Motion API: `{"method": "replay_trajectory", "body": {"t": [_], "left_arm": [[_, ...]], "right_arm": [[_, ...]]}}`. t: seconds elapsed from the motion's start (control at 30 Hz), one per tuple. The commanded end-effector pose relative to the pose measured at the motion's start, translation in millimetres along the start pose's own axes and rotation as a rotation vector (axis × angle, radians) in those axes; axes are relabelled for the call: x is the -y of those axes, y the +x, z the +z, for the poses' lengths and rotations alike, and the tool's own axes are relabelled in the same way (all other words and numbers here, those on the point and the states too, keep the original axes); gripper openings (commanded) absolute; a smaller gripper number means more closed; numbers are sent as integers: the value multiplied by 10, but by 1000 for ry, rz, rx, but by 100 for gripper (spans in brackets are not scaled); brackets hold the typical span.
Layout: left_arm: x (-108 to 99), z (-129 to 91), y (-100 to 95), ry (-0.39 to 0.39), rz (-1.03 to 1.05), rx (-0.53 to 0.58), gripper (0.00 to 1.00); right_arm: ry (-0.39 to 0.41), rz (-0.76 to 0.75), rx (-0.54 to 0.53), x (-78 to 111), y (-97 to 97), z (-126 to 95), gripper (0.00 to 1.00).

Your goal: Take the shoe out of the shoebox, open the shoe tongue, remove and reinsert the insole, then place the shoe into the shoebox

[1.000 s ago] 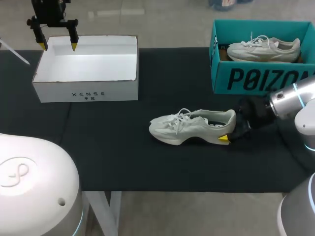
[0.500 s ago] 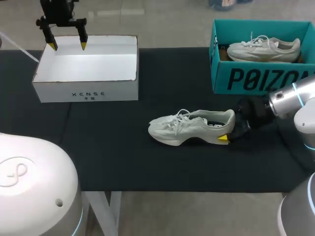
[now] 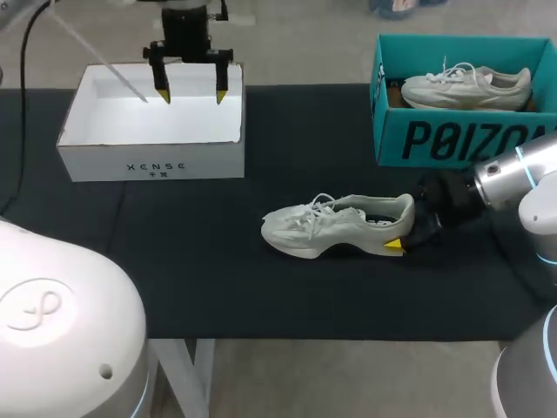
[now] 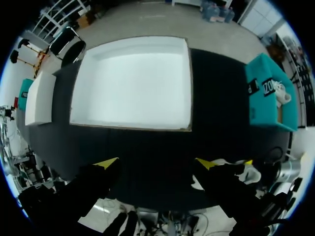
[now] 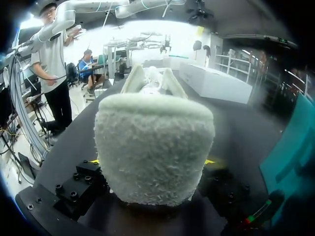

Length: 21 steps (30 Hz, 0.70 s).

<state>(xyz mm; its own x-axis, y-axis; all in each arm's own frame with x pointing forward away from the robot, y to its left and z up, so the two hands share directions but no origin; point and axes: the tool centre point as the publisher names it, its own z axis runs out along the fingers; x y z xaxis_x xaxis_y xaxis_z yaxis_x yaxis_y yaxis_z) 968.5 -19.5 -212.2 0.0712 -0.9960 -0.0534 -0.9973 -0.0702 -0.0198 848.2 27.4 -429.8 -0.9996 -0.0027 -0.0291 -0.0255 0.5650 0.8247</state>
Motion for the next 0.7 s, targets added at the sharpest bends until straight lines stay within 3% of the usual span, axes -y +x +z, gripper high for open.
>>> {"method": "replay_trajectory", "body": {"t": [0.03, 0.2, 0.7], "left_arm": [[-238, 21, 243, 48, -22, 41, 100], [-490, 107, 533, 5, 30, 23, 100], [-490, 107, 533, 5, 30, 23, 100]], "right_arm": [[4, 1, 0, 16, -11, 51, 0], [4, 1, 0, 16, -11, 51, 0], [4, 1, 0, 16, -11, 51, 0]]}}
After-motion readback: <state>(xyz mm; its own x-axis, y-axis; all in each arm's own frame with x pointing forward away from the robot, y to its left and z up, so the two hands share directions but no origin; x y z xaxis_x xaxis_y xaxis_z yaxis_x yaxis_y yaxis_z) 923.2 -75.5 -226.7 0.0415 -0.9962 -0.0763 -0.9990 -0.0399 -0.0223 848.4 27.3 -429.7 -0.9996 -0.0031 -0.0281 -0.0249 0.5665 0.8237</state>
